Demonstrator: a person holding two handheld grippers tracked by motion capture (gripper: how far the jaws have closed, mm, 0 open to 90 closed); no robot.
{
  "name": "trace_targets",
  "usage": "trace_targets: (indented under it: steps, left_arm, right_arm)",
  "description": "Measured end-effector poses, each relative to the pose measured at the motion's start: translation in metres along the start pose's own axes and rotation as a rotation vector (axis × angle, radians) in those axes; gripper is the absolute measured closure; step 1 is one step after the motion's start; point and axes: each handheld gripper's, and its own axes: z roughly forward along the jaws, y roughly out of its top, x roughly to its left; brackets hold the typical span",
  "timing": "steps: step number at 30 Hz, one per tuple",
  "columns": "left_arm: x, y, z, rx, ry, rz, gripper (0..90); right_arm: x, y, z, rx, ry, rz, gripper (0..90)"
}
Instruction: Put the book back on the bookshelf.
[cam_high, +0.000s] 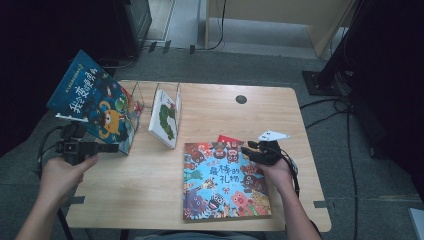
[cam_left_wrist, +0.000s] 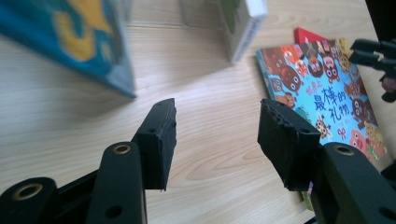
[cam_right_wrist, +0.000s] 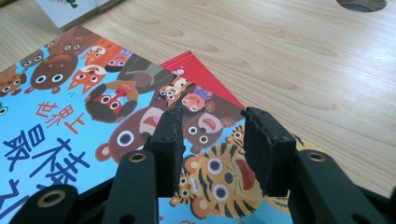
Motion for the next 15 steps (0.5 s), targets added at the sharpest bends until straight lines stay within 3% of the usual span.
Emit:
trace_targets:
  steps: [15]
  left_arm:
    - [-0.036,0.013,0.061,0.052,-0.058,0.095,48.2]
  right_arm:
    - [-0.005,-0.014,-0.012,0.017,-0.034,0.021,59.2]
